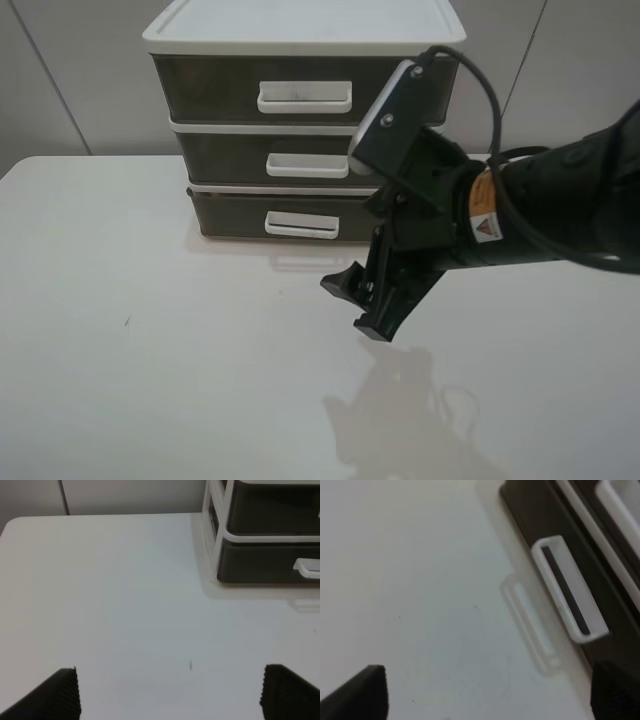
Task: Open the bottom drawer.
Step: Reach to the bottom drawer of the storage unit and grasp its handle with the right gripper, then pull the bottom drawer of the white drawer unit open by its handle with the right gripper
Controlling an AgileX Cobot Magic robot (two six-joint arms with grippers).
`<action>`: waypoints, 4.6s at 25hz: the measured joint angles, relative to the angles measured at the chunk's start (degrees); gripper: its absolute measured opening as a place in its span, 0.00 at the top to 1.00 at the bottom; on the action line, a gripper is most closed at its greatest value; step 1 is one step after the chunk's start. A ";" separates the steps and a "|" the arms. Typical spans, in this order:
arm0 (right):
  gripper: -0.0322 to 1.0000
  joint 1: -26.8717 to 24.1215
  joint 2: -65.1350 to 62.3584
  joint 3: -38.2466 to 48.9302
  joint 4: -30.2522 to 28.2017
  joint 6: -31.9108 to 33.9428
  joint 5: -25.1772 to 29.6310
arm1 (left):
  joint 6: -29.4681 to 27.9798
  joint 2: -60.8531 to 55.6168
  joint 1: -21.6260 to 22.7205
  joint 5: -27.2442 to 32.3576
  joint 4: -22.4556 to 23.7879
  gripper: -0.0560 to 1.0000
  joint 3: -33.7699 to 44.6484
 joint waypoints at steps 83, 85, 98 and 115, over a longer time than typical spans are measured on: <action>0.23 -4.76 40.76 -9.74 39.97 -69.22 -37.95 | 0.00 0.00 0.00 0.00 0.41 0.24 0.00; 0.30 -4.76 40.76 -9.74 39.97 -69.22 -38.08 | 0.00 0.00 0.00 0.00 0.41 0.24 0.00; 0.86 -4.76 40.66 -9.99 39.94 -70.29 -40.98 | 0.00 0.00 0.00 0.00 0.41 0.24 0.00; 0.86 -4.76 36.85 -6.97 40.10 -70.34 -37.59 | 0.00 0.00 0.00 0.00 0.41 0.24 0.00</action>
